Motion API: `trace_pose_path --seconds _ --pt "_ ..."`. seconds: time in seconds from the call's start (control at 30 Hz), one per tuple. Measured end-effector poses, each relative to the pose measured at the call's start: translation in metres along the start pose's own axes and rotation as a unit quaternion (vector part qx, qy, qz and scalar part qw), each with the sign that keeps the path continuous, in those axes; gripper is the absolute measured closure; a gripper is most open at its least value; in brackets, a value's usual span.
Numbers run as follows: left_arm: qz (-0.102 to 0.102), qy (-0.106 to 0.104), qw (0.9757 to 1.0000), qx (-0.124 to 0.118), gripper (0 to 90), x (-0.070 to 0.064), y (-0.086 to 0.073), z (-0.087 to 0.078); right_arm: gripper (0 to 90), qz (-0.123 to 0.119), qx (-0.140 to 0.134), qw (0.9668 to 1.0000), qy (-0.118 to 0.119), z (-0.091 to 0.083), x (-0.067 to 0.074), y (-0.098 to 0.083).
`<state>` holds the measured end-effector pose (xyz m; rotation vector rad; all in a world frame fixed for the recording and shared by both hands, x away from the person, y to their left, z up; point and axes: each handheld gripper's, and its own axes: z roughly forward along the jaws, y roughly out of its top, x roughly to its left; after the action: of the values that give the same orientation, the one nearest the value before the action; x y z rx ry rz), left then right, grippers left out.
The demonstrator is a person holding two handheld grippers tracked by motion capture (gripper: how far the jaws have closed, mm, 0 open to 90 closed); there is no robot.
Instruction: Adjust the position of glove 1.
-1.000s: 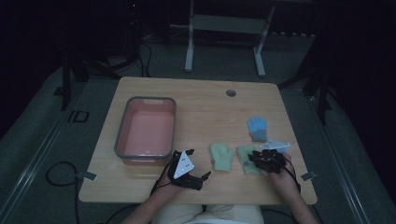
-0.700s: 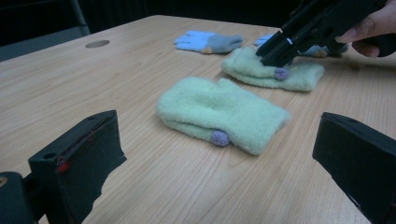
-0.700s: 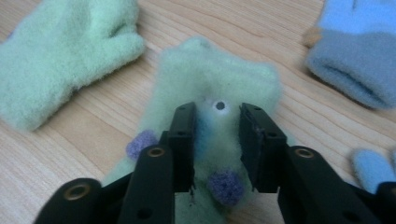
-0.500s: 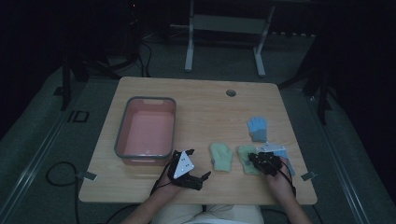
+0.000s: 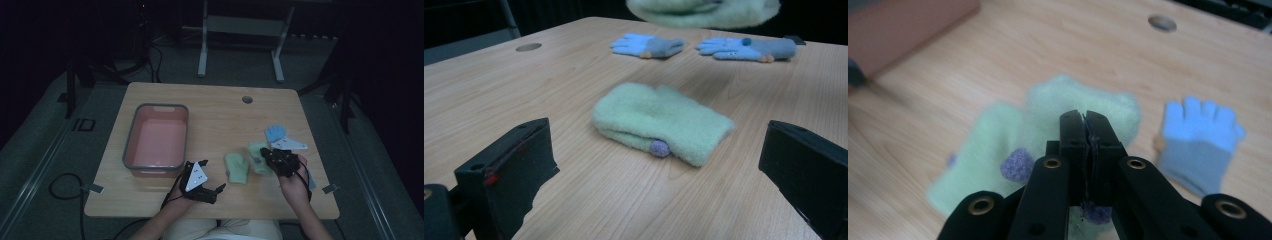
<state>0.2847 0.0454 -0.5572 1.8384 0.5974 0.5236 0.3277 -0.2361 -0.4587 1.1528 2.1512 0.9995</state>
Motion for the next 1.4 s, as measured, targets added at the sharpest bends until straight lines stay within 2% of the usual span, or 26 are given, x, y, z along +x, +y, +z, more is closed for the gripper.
trace_pose_path --seconds 0.13,0.3,0.5,0.63,0.77,0.87,1.07,1.23,1.3,1.33,1.4 --pt "0.001 0.001 1.0 0.0 1.1 0.0 0.0 0.0 87.5 0.01 -0.013 0.9998 0.006 0.005 0.017 0.006" --pt "0.001 0.001 1.0 0.0 1.1 0.0 0.0 0.0 87.5 0.014 -0.006 0.9996 0.026 0.019 0.038 0.004" --pt "0.003 0.0 1.0 0.0 1.1 -0.001 0.0 0.0 87.5 0.027 0.011 0.9994 0.02 0.034 0.054 -0.005" --pt "0.006 0.0 1.0 0.0 1.1 -0.001 0.0 0.0 87.4 0.029 0.013 0.9995 0.006 0.043 0.06 -0.009" --pt "0.007 -0.001 1.0 0.002 1.1 -0.001 0.0 0.0 87.4 0.033 0.02 0.9993 0.001 0.049 0.062 -0.015" --pt "0.008 0.0 1.0 0.0 1.1 -0.001 0.0 0.0 87.4 0.023 0.026 0.9994 0.0 0.055 0.063 -0.02" --pt "0.004 -0.001 1.0 0.0 1.1 -0.001 0.0 0.0 87.1 0.02 0.033 0.9993 -0.003 0.062 0.061 -0.027" --pt "0.003 -0.001 1.0 0.0 1.1 -0.001 0.0 0.0 86.6 0.027 0.041 0.9988 0.006 0.067 0.058 -0.033" --pt "0.002 -0.001 1.0 0.0 1.1 0.0 0.0 0.0 86.5 0.026 0.04 0.9988 0.007 0.068 0.057 -0.034" --pt "-0.001 -0.008 1.0 -0.002 1.1 0.001 0.0 0.0 86.3 0.027 0.04 0.9988 0.008 0.067 0.057 -0.034" --pt "-0.006 -0.01 0.9999 -0.001 1.1 0.002 0.0 0.0 83.0 0.034 0.033 0.9988 0.016 0.063 0.056 -0.032"
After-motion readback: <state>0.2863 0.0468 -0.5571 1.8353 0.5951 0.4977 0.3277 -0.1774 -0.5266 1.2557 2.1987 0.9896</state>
